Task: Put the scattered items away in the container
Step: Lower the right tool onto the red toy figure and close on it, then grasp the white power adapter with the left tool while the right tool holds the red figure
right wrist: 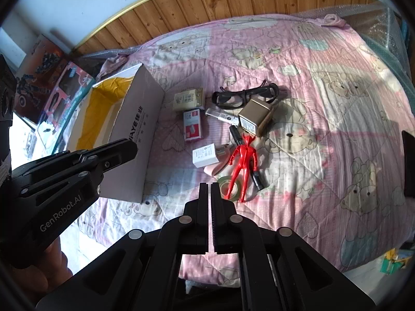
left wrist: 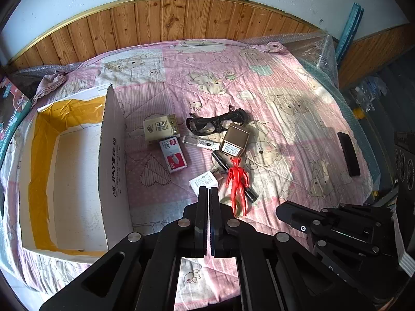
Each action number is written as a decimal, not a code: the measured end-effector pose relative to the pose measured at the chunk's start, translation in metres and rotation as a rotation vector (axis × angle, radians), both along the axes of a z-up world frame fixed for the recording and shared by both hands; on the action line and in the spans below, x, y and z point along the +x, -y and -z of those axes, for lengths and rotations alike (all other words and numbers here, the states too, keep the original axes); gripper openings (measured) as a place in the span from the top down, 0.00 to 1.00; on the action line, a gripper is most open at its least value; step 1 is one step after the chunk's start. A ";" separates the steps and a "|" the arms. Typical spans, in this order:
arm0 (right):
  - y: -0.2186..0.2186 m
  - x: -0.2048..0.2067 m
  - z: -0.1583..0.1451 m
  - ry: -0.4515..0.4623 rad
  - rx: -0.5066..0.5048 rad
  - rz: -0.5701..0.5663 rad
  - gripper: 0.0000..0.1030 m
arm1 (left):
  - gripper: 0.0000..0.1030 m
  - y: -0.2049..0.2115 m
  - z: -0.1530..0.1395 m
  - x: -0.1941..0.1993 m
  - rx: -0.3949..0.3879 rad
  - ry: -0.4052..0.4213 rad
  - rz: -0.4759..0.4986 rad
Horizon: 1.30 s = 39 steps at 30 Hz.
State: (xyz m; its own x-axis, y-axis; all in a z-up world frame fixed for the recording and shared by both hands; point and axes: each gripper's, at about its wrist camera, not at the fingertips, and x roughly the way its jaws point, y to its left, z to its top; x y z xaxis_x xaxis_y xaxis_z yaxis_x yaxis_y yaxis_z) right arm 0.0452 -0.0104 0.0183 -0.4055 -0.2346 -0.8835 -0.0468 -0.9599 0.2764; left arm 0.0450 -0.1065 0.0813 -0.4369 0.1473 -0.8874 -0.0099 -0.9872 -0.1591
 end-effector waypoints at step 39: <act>-0.055 -0.074 0.140 0.247 -0.068 0.070 0.73 | 0.58 0.000 0.131 -0.065 0.126 0.191 0.056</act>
State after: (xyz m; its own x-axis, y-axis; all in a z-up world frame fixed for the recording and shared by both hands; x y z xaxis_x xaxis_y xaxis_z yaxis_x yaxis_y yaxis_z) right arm -0.0284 0.0446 -0.1218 -0.1968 -0.2758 -0.9408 -0.1870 -0.9314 0.3122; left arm -0.0202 -0.1070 -0.0499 -0.2511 0.2817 -0.9261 -0.0223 -0.9581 -0.2854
